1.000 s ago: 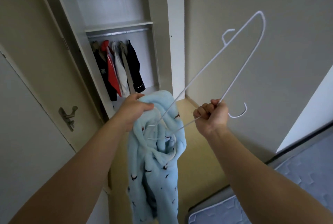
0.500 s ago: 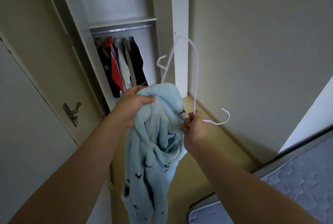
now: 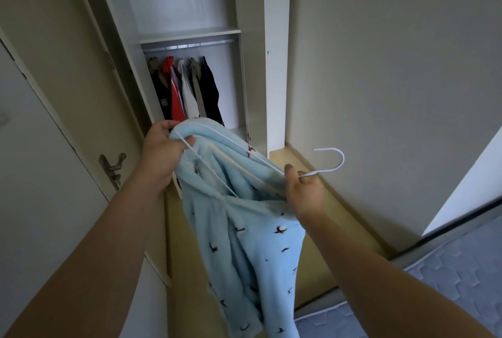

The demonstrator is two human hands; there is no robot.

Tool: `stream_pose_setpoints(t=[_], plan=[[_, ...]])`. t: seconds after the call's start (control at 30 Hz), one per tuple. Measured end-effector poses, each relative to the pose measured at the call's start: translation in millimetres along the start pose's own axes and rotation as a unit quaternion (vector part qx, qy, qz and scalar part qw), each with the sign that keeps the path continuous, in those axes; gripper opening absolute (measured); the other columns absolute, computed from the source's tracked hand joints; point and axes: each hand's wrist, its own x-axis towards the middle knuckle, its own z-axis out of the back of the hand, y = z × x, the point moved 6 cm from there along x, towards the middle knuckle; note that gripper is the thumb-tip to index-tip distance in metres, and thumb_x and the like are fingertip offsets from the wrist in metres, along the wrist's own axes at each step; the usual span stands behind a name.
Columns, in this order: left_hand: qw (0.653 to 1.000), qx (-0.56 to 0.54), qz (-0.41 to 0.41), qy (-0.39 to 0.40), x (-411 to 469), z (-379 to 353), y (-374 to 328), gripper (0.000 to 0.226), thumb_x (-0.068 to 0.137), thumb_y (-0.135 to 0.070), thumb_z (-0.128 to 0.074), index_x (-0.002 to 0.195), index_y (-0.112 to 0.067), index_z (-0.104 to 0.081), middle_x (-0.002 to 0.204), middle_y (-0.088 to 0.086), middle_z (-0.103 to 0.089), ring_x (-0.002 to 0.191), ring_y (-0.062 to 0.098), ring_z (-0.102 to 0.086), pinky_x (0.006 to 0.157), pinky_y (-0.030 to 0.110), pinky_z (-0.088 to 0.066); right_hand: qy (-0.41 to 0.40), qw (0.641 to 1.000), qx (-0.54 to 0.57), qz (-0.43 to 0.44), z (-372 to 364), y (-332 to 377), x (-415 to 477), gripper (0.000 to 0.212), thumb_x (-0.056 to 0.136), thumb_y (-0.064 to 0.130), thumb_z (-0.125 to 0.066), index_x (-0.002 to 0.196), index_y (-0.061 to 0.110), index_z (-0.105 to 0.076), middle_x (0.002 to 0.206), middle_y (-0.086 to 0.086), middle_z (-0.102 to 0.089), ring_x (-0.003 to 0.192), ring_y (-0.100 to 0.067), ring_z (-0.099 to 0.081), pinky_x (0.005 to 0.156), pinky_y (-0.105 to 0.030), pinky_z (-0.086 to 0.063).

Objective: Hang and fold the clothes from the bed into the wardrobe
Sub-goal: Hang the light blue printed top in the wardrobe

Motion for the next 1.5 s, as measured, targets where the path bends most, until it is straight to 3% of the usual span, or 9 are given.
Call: stream_pose_setpoints(t=[0.17, 0.33, 0.63, 0.83, 1.0, 1.1, 1.23, 1.33, 1.5], plan=[[0.984, 0.154, -0.085, -0.012, 4, 8, 2, 0.034, 0.084, -0.016, -0.076, 0.108, -0.024, -0.052, 0.093, -0.016, -0.056, 0.082, -0.002, -0.051, 0.063, 0.020, -0.038, -0.012, 0.999, -0.016, 0.031, 10, 7, 6, 0.051, 0.088, 0.026, -0.048, 0.041, 0.019, -0.029, 0.040, 0.007, -0.024, 0.041, -0.011, -0.022, 0.047, -0.030, -0.022], [0.976, 0.188, -0.066, -0.093, 2, 13, 19, 0.047, 0.079, -0.028, -0.083, 0.116, -0.022, -0.053, 0.088, -0.019, -0.053, 0.074, -0.004, -0.049, 0.055, 0.018, -0.035, 0.031, 0.996, -0.039, 0.080, 5, 6, 0, 0.045, 0.083, 0.020, -0.052, 0.052, 0.018, -0.020, 0.048, 0.005, -0.018, 0.050, -0.014, -0.016, 0.051, -0.034, -0.018], [0.951, 0.290, -0.076, -0.072, 14, 20, 30, 0.046, 0.074, -0.022, -0.086, 0.108, -0.028, -0.056, 0.101, -0.004, -0.059, 0.079, 0.011, -0.054, 0.051, 0.019, -0.034, 0.057, 0.979, -0.170, 0.100, 7, 12, 4, 0.049, 0.088, 0.022, -0.049, 0.046, 0.020, -0.023, 0.046, 0.006, -0.027, 0.048, -0.013, -0.021, 0.050, -0.035, -0.025], [0.926, 0.375, -0.040, 0.031, 24, 15, 32, 0.055, 0.069, -0.011, -0.087, 0.120, -0.017, -0.065, 0.117, 0.007, -0.066, 0.100, 0.023, -0.059, 0.075, 0.031, -0.044, 0.085, 0.932, -0.337, 0.103, 4, 8, 6, 0.041, 0.096, 0.033, -0.040, 0.057, 0.019, -0.040, 0.064, -0.005, -0.049, 0.061, -0.024, -0.049, 0.056, -0.026, -0.037], [0.915, 0.398, -0.073, 0.009, 4, -5, 24, 0.041, 0.078, -0.006, -0.070, 0.114, -0.024, -0.061, 0.107, 0.003, -0.065, 0.091, 0.024, -0.060, 0.059, 0.030, -0.045, 0.099, 0.897, -0.411, 0.133, -4, 15, 0, 0.045, 0.099, 0.041, -0.037, 0.057, 0.024, -0.038, 0.061, -0.005, -0.048, 0.059, -0.025, -0.053, 0.051, -0.027, -0.036], [0.922, 0.376, -0.087, -0.011, -18, -26, 19, 0.042, 0.075, -0.004, -0.065, 0.111, -0.025, -0.055, 0.101, 0.001, -0.061, 0.085, 0.023, -0.057, 0.057, 0.029, -0.045, 0.145, 0.891, -0.398, 0.165, -13, 38, -3, 0.059, 0.099, 0.060, -0.028, 0.061, 0.021, -0.050, 0.059, -0.005, -0.051, 0.054, -0.020, -0.052, 0.048, -0.028, -0.035], [0.947, 0.304, -0.100, -0.014, -56, -68, 16, 0.044, 0.080, -0.008, -0.070, 0.111, -0.030, -0.048, 0.101, -0.004, -0.058, 0.085, 0.017, -0.055, 0.056, 0.023, -0.040, 0.225, 0.883, -0.365, 0.192, -35, 51, -13, 0.040, 0.104, 0.030, -0.028, 0.067, 0.017, -0.038, 0.068, -0.005, -0.045, 0.065, -0.024, -0.048, 0.051, -0.032, -0.033], [0.948, 0.284, -0.127, 0.064, -74, -95, 22, 0.050, 0.081, -0.008, -0.071, 0.111, -0.034, -0.043, 0.097, -0.004, -0.060, 0.081, 0.016, -0.059, 0.056, 0.022, -0.046, 0.196, 0.877, -0.393, 0.198, -31, 51, -7, 0.043, 0.105, 0.037, -0.027, 0.068, 0.020, -0.039, 0.068, -0.001, -0.048, 0.067, -0.022, -0.051, 0.060, -0.033, -0.039], [0.978, 0.139, 0.068, 0.141, -62, -84, 41, 0.057, 0.076, -0.014, -0.076, 0.122, -0.035, -0.049, 0.110, -0.003, -0.059, 0.091, 0.018, -0.062, 0.064, 0.034, -0.058, 0.152, 0.866, -0.438, 0.188, -9, 40, 12, 0.043, 0.105, 0.049, -0.021, 0.079, 0.023, -0.043, 0.072, 0.004, -0.048, 0.075, -0.024, -0.052, 0.079, -0.036, -0.036]])
